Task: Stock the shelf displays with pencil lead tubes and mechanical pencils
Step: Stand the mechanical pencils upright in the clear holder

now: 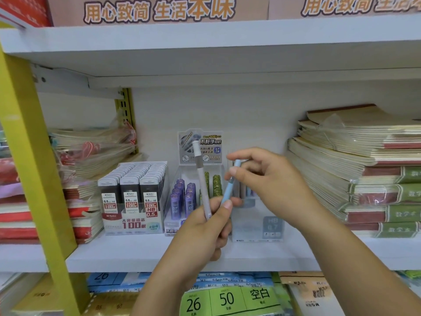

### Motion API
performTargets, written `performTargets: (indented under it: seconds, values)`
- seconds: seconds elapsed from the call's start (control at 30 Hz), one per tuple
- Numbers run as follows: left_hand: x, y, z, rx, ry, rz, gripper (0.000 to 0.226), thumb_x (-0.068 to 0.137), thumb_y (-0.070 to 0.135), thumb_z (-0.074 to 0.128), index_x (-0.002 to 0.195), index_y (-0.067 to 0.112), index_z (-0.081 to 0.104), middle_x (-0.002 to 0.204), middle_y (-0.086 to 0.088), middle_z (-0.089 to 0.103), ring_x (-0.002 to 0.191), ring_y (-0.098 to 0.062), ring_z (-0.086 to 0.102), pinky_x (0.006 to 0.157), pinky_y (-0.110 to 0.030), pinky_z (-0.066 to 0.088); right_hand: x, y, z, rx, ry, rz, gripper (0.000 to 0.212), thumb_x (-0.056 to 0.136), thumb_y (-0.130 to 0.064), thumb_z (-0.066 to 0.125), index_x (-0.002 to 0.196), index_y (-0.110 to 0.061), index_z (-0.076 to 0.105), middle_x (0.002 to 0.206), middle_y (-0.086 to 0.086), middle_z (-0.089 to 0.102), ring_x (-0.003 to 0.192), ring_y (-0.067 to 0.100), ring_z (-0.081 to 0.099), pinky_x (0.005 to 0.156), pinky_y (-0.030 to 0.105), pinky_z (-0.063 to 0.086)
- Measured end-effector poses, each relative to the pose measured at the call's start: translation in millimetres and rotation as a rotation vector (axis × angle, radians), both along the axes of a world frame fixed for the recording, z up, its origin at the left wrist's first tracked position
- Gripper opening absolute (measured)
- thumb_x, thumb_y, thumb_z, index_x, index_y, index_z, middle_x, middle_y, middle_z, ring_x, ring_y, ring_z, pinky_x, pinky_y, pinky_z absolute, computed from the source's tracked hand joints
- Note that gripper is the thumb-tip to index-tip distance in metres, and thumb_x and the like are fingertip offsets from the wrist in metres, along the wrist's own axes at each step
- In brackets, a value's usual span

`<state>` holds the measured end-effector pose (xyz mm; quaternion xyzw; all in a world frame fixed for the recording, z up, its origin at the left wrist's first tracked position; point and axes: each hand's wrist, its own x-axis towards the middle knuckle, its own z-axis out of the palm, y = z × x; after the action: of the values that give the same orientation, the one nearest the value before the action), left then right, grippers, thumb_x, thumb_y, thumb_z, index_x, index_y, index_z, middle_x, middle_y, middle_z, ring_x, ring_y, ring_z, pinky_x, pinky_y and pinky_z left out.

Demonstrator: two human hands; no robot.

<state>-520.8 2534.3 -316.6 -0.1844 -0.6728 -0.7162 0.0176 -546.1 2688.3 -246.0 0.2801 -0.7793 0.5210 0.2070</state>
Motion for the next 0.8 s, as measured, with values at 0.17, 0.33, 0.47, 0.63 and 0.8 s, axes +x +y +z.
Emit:
performTargets:
  seconds: [0.17,0.33,0.47,0.63,0.8]
  values:
    - [-1,-5,0,0.008,-0.034,0.061,0.023,0.095,0.045,0.054,0.102,0.030,0.070,0.055,0.010,0.037,0.044,-0.006,0.028,0.039,-0.016,0.024,-3,10,9,-0.433,0.112,-0.041,0.015,0.095,-0.013,0.057,0.101,-0.026,0.052,0.084,-0.002,0.074,0.074,0.012,0.070,0.056,0.020,0.052]
    - [-2,-13,-1,-0.048,-0.024,0.198,0.032,0.079,0.064,0.055,0.076,0.033,0.057,0.052,0.012,0.034,0.042,-0.007,0.027,0.039,-0.017,0.025,-12,38,12,-0.338,0.366,-0.273,0.020,0.093,-0.020,0.060,0.096,-0.035,0.048,0.087,-0.002,0.071,0.087,0.011,0.070,0.070,0.032,0.059]
    - [-4,-11,-1,-0.038,0.037,0.285,0.036,0.092,0.055,0.048,0.078,0.022,0.052,0.053,0.008,0.036,0.043,-0.009,0.028,0.039,-0.018,0.025,-29,39,-1,-0.038,0.337,-0.381,0.022,0.091,-0.022,0.065,0.094,-0.037,0.049,0.089,-0.009,0.069,0.085,0.008,0.068,0.076,0.036,0.057]
    - [-3,-7,0,0.000,0.073,0.292,0.031,0.101,0.042,0.043,0.078,0.025,0.057,0.055,0.004,0.043,0.044,-0.009,0.032,0.040,-0.021,0.028,-39,30,-16,0.082,0.336,-0.322,0.025,0.090,-0.021,0.065,0.094,-0.039,0.049,0.081,-0.015,0.066,0.080,0.003,0.065,0.072,0.024,0.052]
    - [-3,-6,0,-0.005,0.088,0.306,0.033,0.103,0.038,0.042,0.078,0.030,0.063,0.059,0.004,0.048,0.046,-0.009,0.036,0.041,-0.021,0.030,-40,29,-14,0.075,0.324,-0.312,0.025,0.089,-0.020,0.066,0.094,-0.038,0.048,0.078,-0.013,0.066,0.074,0.008,0.065,0.073,0.038,0.055]
